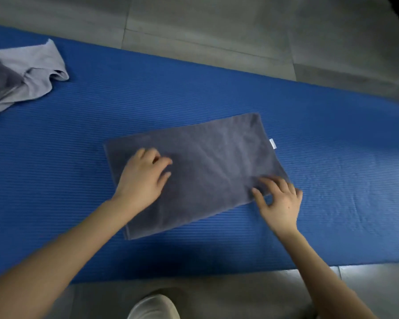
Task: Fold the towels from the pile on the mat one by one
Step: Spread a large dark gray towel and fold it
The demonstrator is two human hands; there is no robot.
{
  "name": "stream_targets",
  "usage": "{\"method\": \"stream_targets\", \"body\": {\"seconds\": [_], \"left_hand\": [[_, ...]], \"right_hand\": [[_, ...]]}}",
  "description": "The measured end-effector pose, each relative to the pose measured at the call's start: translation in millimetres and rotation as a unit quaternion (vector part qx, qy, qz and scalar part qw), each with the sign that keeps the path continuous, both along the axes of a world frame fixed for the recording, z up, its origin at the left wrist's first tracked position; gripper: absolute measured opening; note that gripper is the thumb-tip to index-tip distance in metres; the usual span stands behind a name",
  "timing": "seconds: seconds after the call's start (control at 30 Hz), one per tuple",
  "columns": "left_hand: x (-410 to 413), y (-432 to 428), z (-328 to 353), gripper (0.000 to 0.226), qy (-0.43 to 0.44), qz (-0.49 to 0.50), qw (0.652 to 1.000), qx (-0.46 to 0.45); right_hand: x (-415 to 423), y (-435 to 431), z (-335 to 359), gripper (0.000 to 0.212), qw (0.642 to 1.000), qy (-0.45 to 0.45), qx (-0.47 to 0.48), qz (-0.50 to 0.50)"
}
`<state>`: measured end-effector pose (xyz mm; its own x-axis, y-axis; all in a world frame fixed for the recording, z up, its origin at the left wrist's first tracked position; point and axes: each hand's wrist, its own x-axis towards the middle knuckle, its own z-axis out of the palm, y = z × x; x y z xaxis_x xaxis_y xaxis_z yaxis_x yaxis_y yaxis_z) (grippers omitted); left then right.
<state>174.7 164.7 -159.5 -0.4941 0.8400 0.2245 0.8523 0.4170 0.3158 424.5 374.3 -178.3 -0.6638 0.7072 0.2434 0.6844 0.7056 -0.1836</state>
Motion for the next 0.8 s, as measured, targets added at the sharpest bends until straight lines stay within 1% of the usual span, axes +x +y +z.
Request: {"method": "stream_targets", "body": {"seconds": [0.03, 0.1, 0.17, 0.23, 0.3, 0.4, 0.5, 0.57, 0.63, 0.67, 0.7, 0.73, 0.77, 0.8], "left_hand": [[19, -10, 1, 0.026, -0.005, -0.048, 0.999, 0.002], [47, -30, -5, 0.039, -0.003, -0.127, 0.990, -0.056], [59, -46, -12, 0.052, 0.018, -0.148, 0.981, -0.128], [57, -52, -15, 0.062, 0.033, -0.142, 0.973, -0.178], [52, -57, -13, 0.062, 0.033, -0.133, 0.972, -0.189], [47, -63, -6, 0.053, 0.028, -0.122, 0.976, -0.179], [38, -79, -3, 0.039, 0.001, -0.107, 0.976, -0.188], [27, -90, 1, 0.031, -0.033, -0.125, 0.971, -0.200], [18, -98, 9, 0.023, -0.101, -0.140, 0.959, -0.223], [13, -103, 14, 0.022, -0.149, -0.131, 0.948, -0.249], [9, -107, 19, 0.022, -0.197, -0.115, 0.938, -0.259], [6, -111, 23, 0.020, -0.240, -0.095, 0.932, -0.255], [3, -113, 27, 0.020, -0.277, -0.072, 0.929, -0.235], [-2, -112, 31, 0.021, -0.310, -0.045, 0.928, -0.202]], "right_hand": [[6, 12, 0, 0.037, 0.997, -0.028, 0.014, 0.065], [16, 38, -3, 0.042, 0.981, -0.087, 0.019, 0.175], [23, 58, -5, 0.046, 0.960, -0.141, 0.008, 0.241], [24, 71, -6, 0.044, 0.947, -0.171, 0.006, 0.272], [19, 75, -3, 0.041, 0.944, -0.165, 0.017, 0.285], [20, 66, 3, 0.049, 0.953, -0.108, 0.028, 0.281], [32, 48, 9, 0.039, 0.943, -0.101, 0.016, 0.318], [44, 34, 20, 0.038, 0.919, -0.116, -0.016, 0.377], [57, 19, 29, 0.023, 0.892, -0.167, -0.058, 0.417], [62, 11, 35, 0.024, 0.882, -0.204, -0.097, 0.413], [67, 7, 38, 0.029, 0.878, -0.240, -0.142, 0.390], [66, 5, 45, 0.031, 0.876, -0.277, -0.194, 0.345], [63, 8, 52, 0.027, 0.866, -0.318, -0.251, 0.293], [59, 14, 60, 0.021, 0.845, -0.335, -0.337, 0.244]]}}
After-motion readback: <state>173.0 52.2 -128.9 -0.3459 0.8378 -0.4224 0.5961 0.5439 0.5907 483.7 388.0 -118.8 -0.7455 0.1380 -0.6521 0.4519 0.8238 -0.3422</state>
